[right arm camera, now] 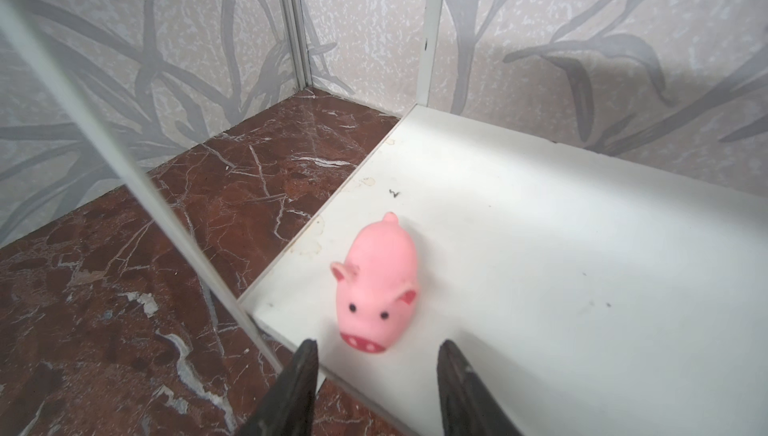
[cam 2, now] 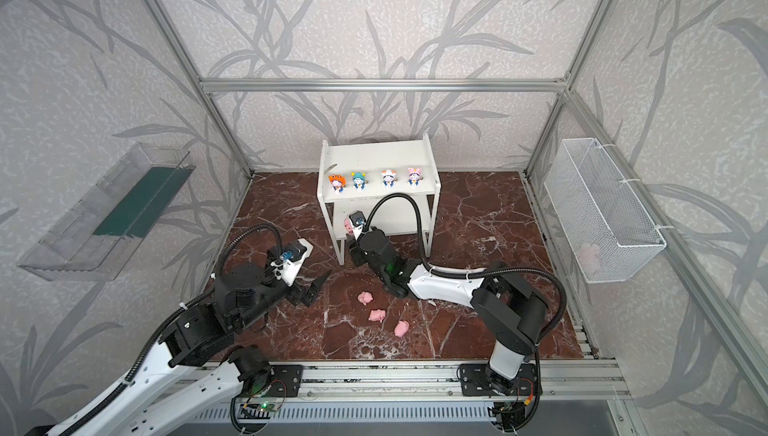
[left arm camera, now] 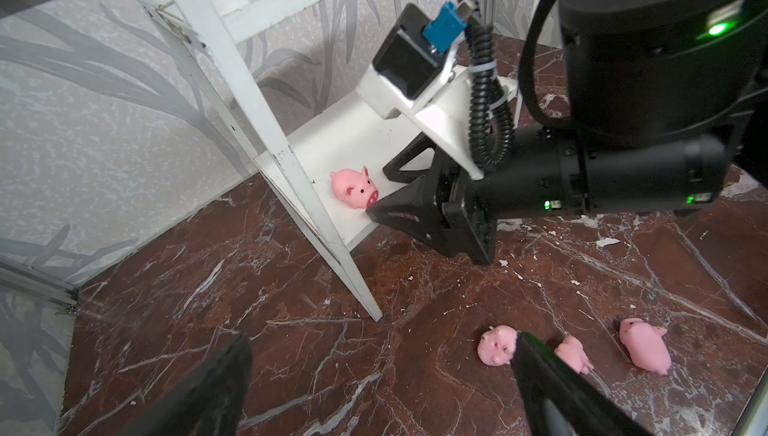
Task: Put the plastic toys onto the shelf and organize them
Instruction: 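Open the right gripper to release the pig on the lower tier, then move the right gripper back down to the pink pigs on the floor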
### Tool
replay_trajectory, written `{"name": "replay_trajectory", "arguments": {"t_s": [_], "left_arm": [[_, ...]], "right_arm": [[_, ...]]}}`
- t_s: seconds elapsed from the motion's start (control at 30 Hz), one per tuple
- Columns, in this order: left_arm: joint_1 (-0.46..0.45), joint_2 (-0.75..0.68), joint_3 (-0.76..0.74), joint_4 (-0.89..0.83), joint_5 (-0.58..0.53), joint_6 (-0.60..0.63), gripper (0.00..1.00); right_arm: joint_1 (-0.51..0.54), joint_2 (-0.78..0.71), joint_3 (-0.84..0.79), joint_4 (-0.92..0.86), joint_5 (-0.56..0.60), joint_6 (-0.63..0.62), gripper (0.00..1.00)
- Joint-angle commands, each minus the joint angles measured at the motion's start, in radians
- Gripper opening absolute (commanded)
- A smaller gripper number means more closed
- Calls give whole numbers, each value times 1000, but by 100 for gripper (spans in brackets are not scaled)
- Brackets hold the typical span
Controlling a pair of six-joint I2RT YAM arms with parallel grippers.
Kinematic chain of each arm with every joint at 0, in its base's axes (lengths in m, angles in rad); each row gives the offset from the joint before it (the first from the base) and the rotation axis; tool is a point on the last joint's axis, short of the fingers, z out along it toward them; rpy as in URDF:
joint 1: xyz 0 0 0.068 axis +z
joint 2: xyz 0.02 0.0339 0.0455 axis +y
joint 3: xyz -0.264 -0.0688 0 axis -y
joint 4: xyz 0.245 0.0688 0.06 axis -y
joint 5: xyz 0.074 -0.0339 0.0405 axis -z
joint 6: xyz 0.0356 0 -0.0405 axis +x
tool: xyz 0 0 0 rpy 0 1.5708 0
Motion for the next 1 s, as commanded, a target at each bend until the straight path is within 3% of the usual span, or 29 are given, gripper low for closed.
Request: {"name": "replay_trajectory", "arguments": {"t_s": [0.0, 0.23, 0.5, 0.63, 0.83, 0.97], "left_arm": [[4, -6, -8, 14, 13, 2, 99], [3, -3, -8, 13, 14, 1, 99], [4, 1, -6, 12, 16, 3, 99], [6, 7, -5, 12, 22, 3, 99], [11, 18, -1, 10, 25, 0, 99], [13, 22, 0, 7, 24, 0, 99]], "right_arm": [[5, -108, -62, 5, 54, -12, 48], [6, -292, -193, -113, 8, 31, 43], [6, -435, -287, -428, -195, 100, 34], [6, -440, -323, -536, -308, 117, 30], [11, -351, -328, -549, -448, 91, 29], [23, -294, -298, -518, -464, 98, 29]]}}
